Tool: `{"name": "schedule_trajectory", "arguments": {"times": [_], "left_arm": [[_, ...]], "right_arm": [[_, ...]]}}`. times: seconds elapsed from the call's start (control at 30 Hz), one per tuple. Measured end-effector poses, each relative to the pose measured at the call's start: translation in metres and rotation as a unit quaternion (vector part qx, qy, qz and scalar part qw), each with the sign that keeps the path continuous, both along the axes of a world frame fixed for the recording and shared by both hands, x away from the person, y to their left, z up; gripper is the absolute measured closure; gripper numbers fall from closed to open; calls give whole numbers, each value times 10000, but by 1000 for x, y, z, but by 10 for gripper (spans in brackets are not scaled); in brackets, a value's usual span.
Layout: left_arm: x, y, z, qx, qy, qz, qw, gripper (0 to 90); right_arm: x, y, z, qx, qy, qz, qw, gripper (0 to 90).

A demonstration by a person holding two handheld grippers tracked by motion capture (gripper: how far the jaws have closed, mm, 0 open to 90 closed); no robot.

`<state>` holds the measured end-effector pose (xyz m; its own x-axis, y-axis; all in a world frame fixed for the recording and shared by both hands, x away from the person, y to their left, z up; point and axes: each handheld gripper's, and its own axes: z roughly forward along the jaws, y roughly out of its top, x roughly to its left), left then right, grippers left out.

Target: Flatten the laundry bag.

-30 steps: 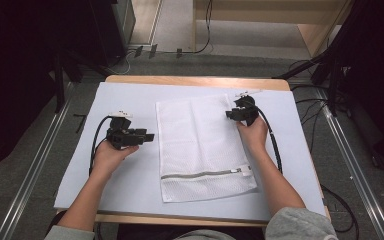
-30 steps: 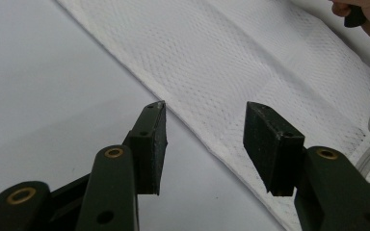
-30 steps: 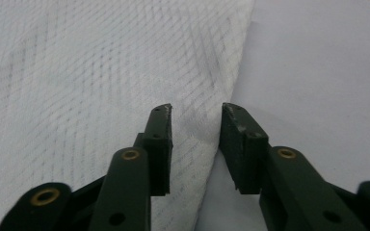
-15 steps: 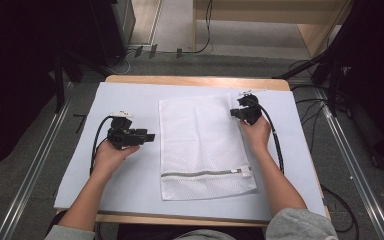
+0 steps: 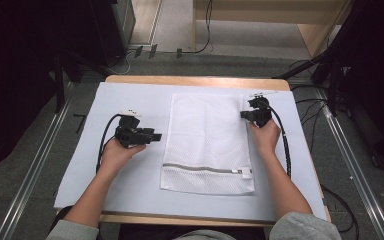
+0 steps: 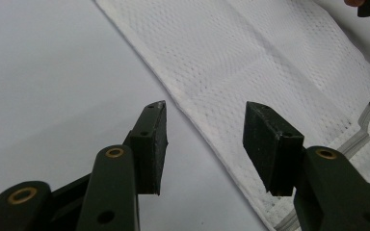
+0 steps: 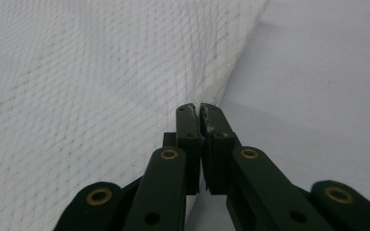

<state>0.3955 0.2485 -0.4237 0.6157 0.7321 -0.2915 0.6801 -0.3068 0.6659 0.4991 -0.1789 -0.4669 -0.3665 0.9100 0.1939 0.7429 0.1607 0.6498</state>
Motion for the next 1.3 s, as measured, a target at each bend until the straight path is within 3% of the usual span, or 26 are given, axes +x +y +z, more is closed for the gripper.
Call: {"name": "schedule_trajectory", "arguments": {"times": [0.13,0.23,0.37,0.53,0.63,0.8,0.83,0.93,1.0,1.13,1.2,1.3], "left_arm": [[4,-12,-4,51,63,-134,9999,519],[7,-15,-7,85,86,-178,9998,521],[11,-19,-13,90,174,-164,9997,527],[17,-26,-19,221,245,-185,9993,528],[18,-29,-22,223,266,-154,9993,528],[21,-32,-25,287,282,-153,9991,529],[22,-33,-27,307,309,-128,9990,529],[24,-34,-29,347,340,-106,9988,534],[24,-36,-31,338,351,-94,9988,556],[24,-40,-32,304,361,-98,9988,587],[24,-43,-33,281,367,-44,9989,644],[23,-44,-35,321,263,-39,9991,758]], "right_arm": [[-3,-4,-1,-58,-20,-37,10000,888],[-4,-5,-2,34,-25,-40,10000,787],[-9,-7,4,141,-63,-34,9999,741],[-26,-11,16,227,-159,77,9996,725],[-42,-10,21,119,-169,249,9995,722],[-63,-10,24,111,-174,403,9990,722],[-75,-9,24,92,-183,471,9987,721],[-84,-9,22,19,-173,500,9986,721],[-93,-11,17,-46,-87,529,9986,717],[-97,-13,12,-30,32,496,9988,717],[-98,-14,9,154,112,461,9988,717],[-100,-13,6,149,171,458,9987,718]]}}
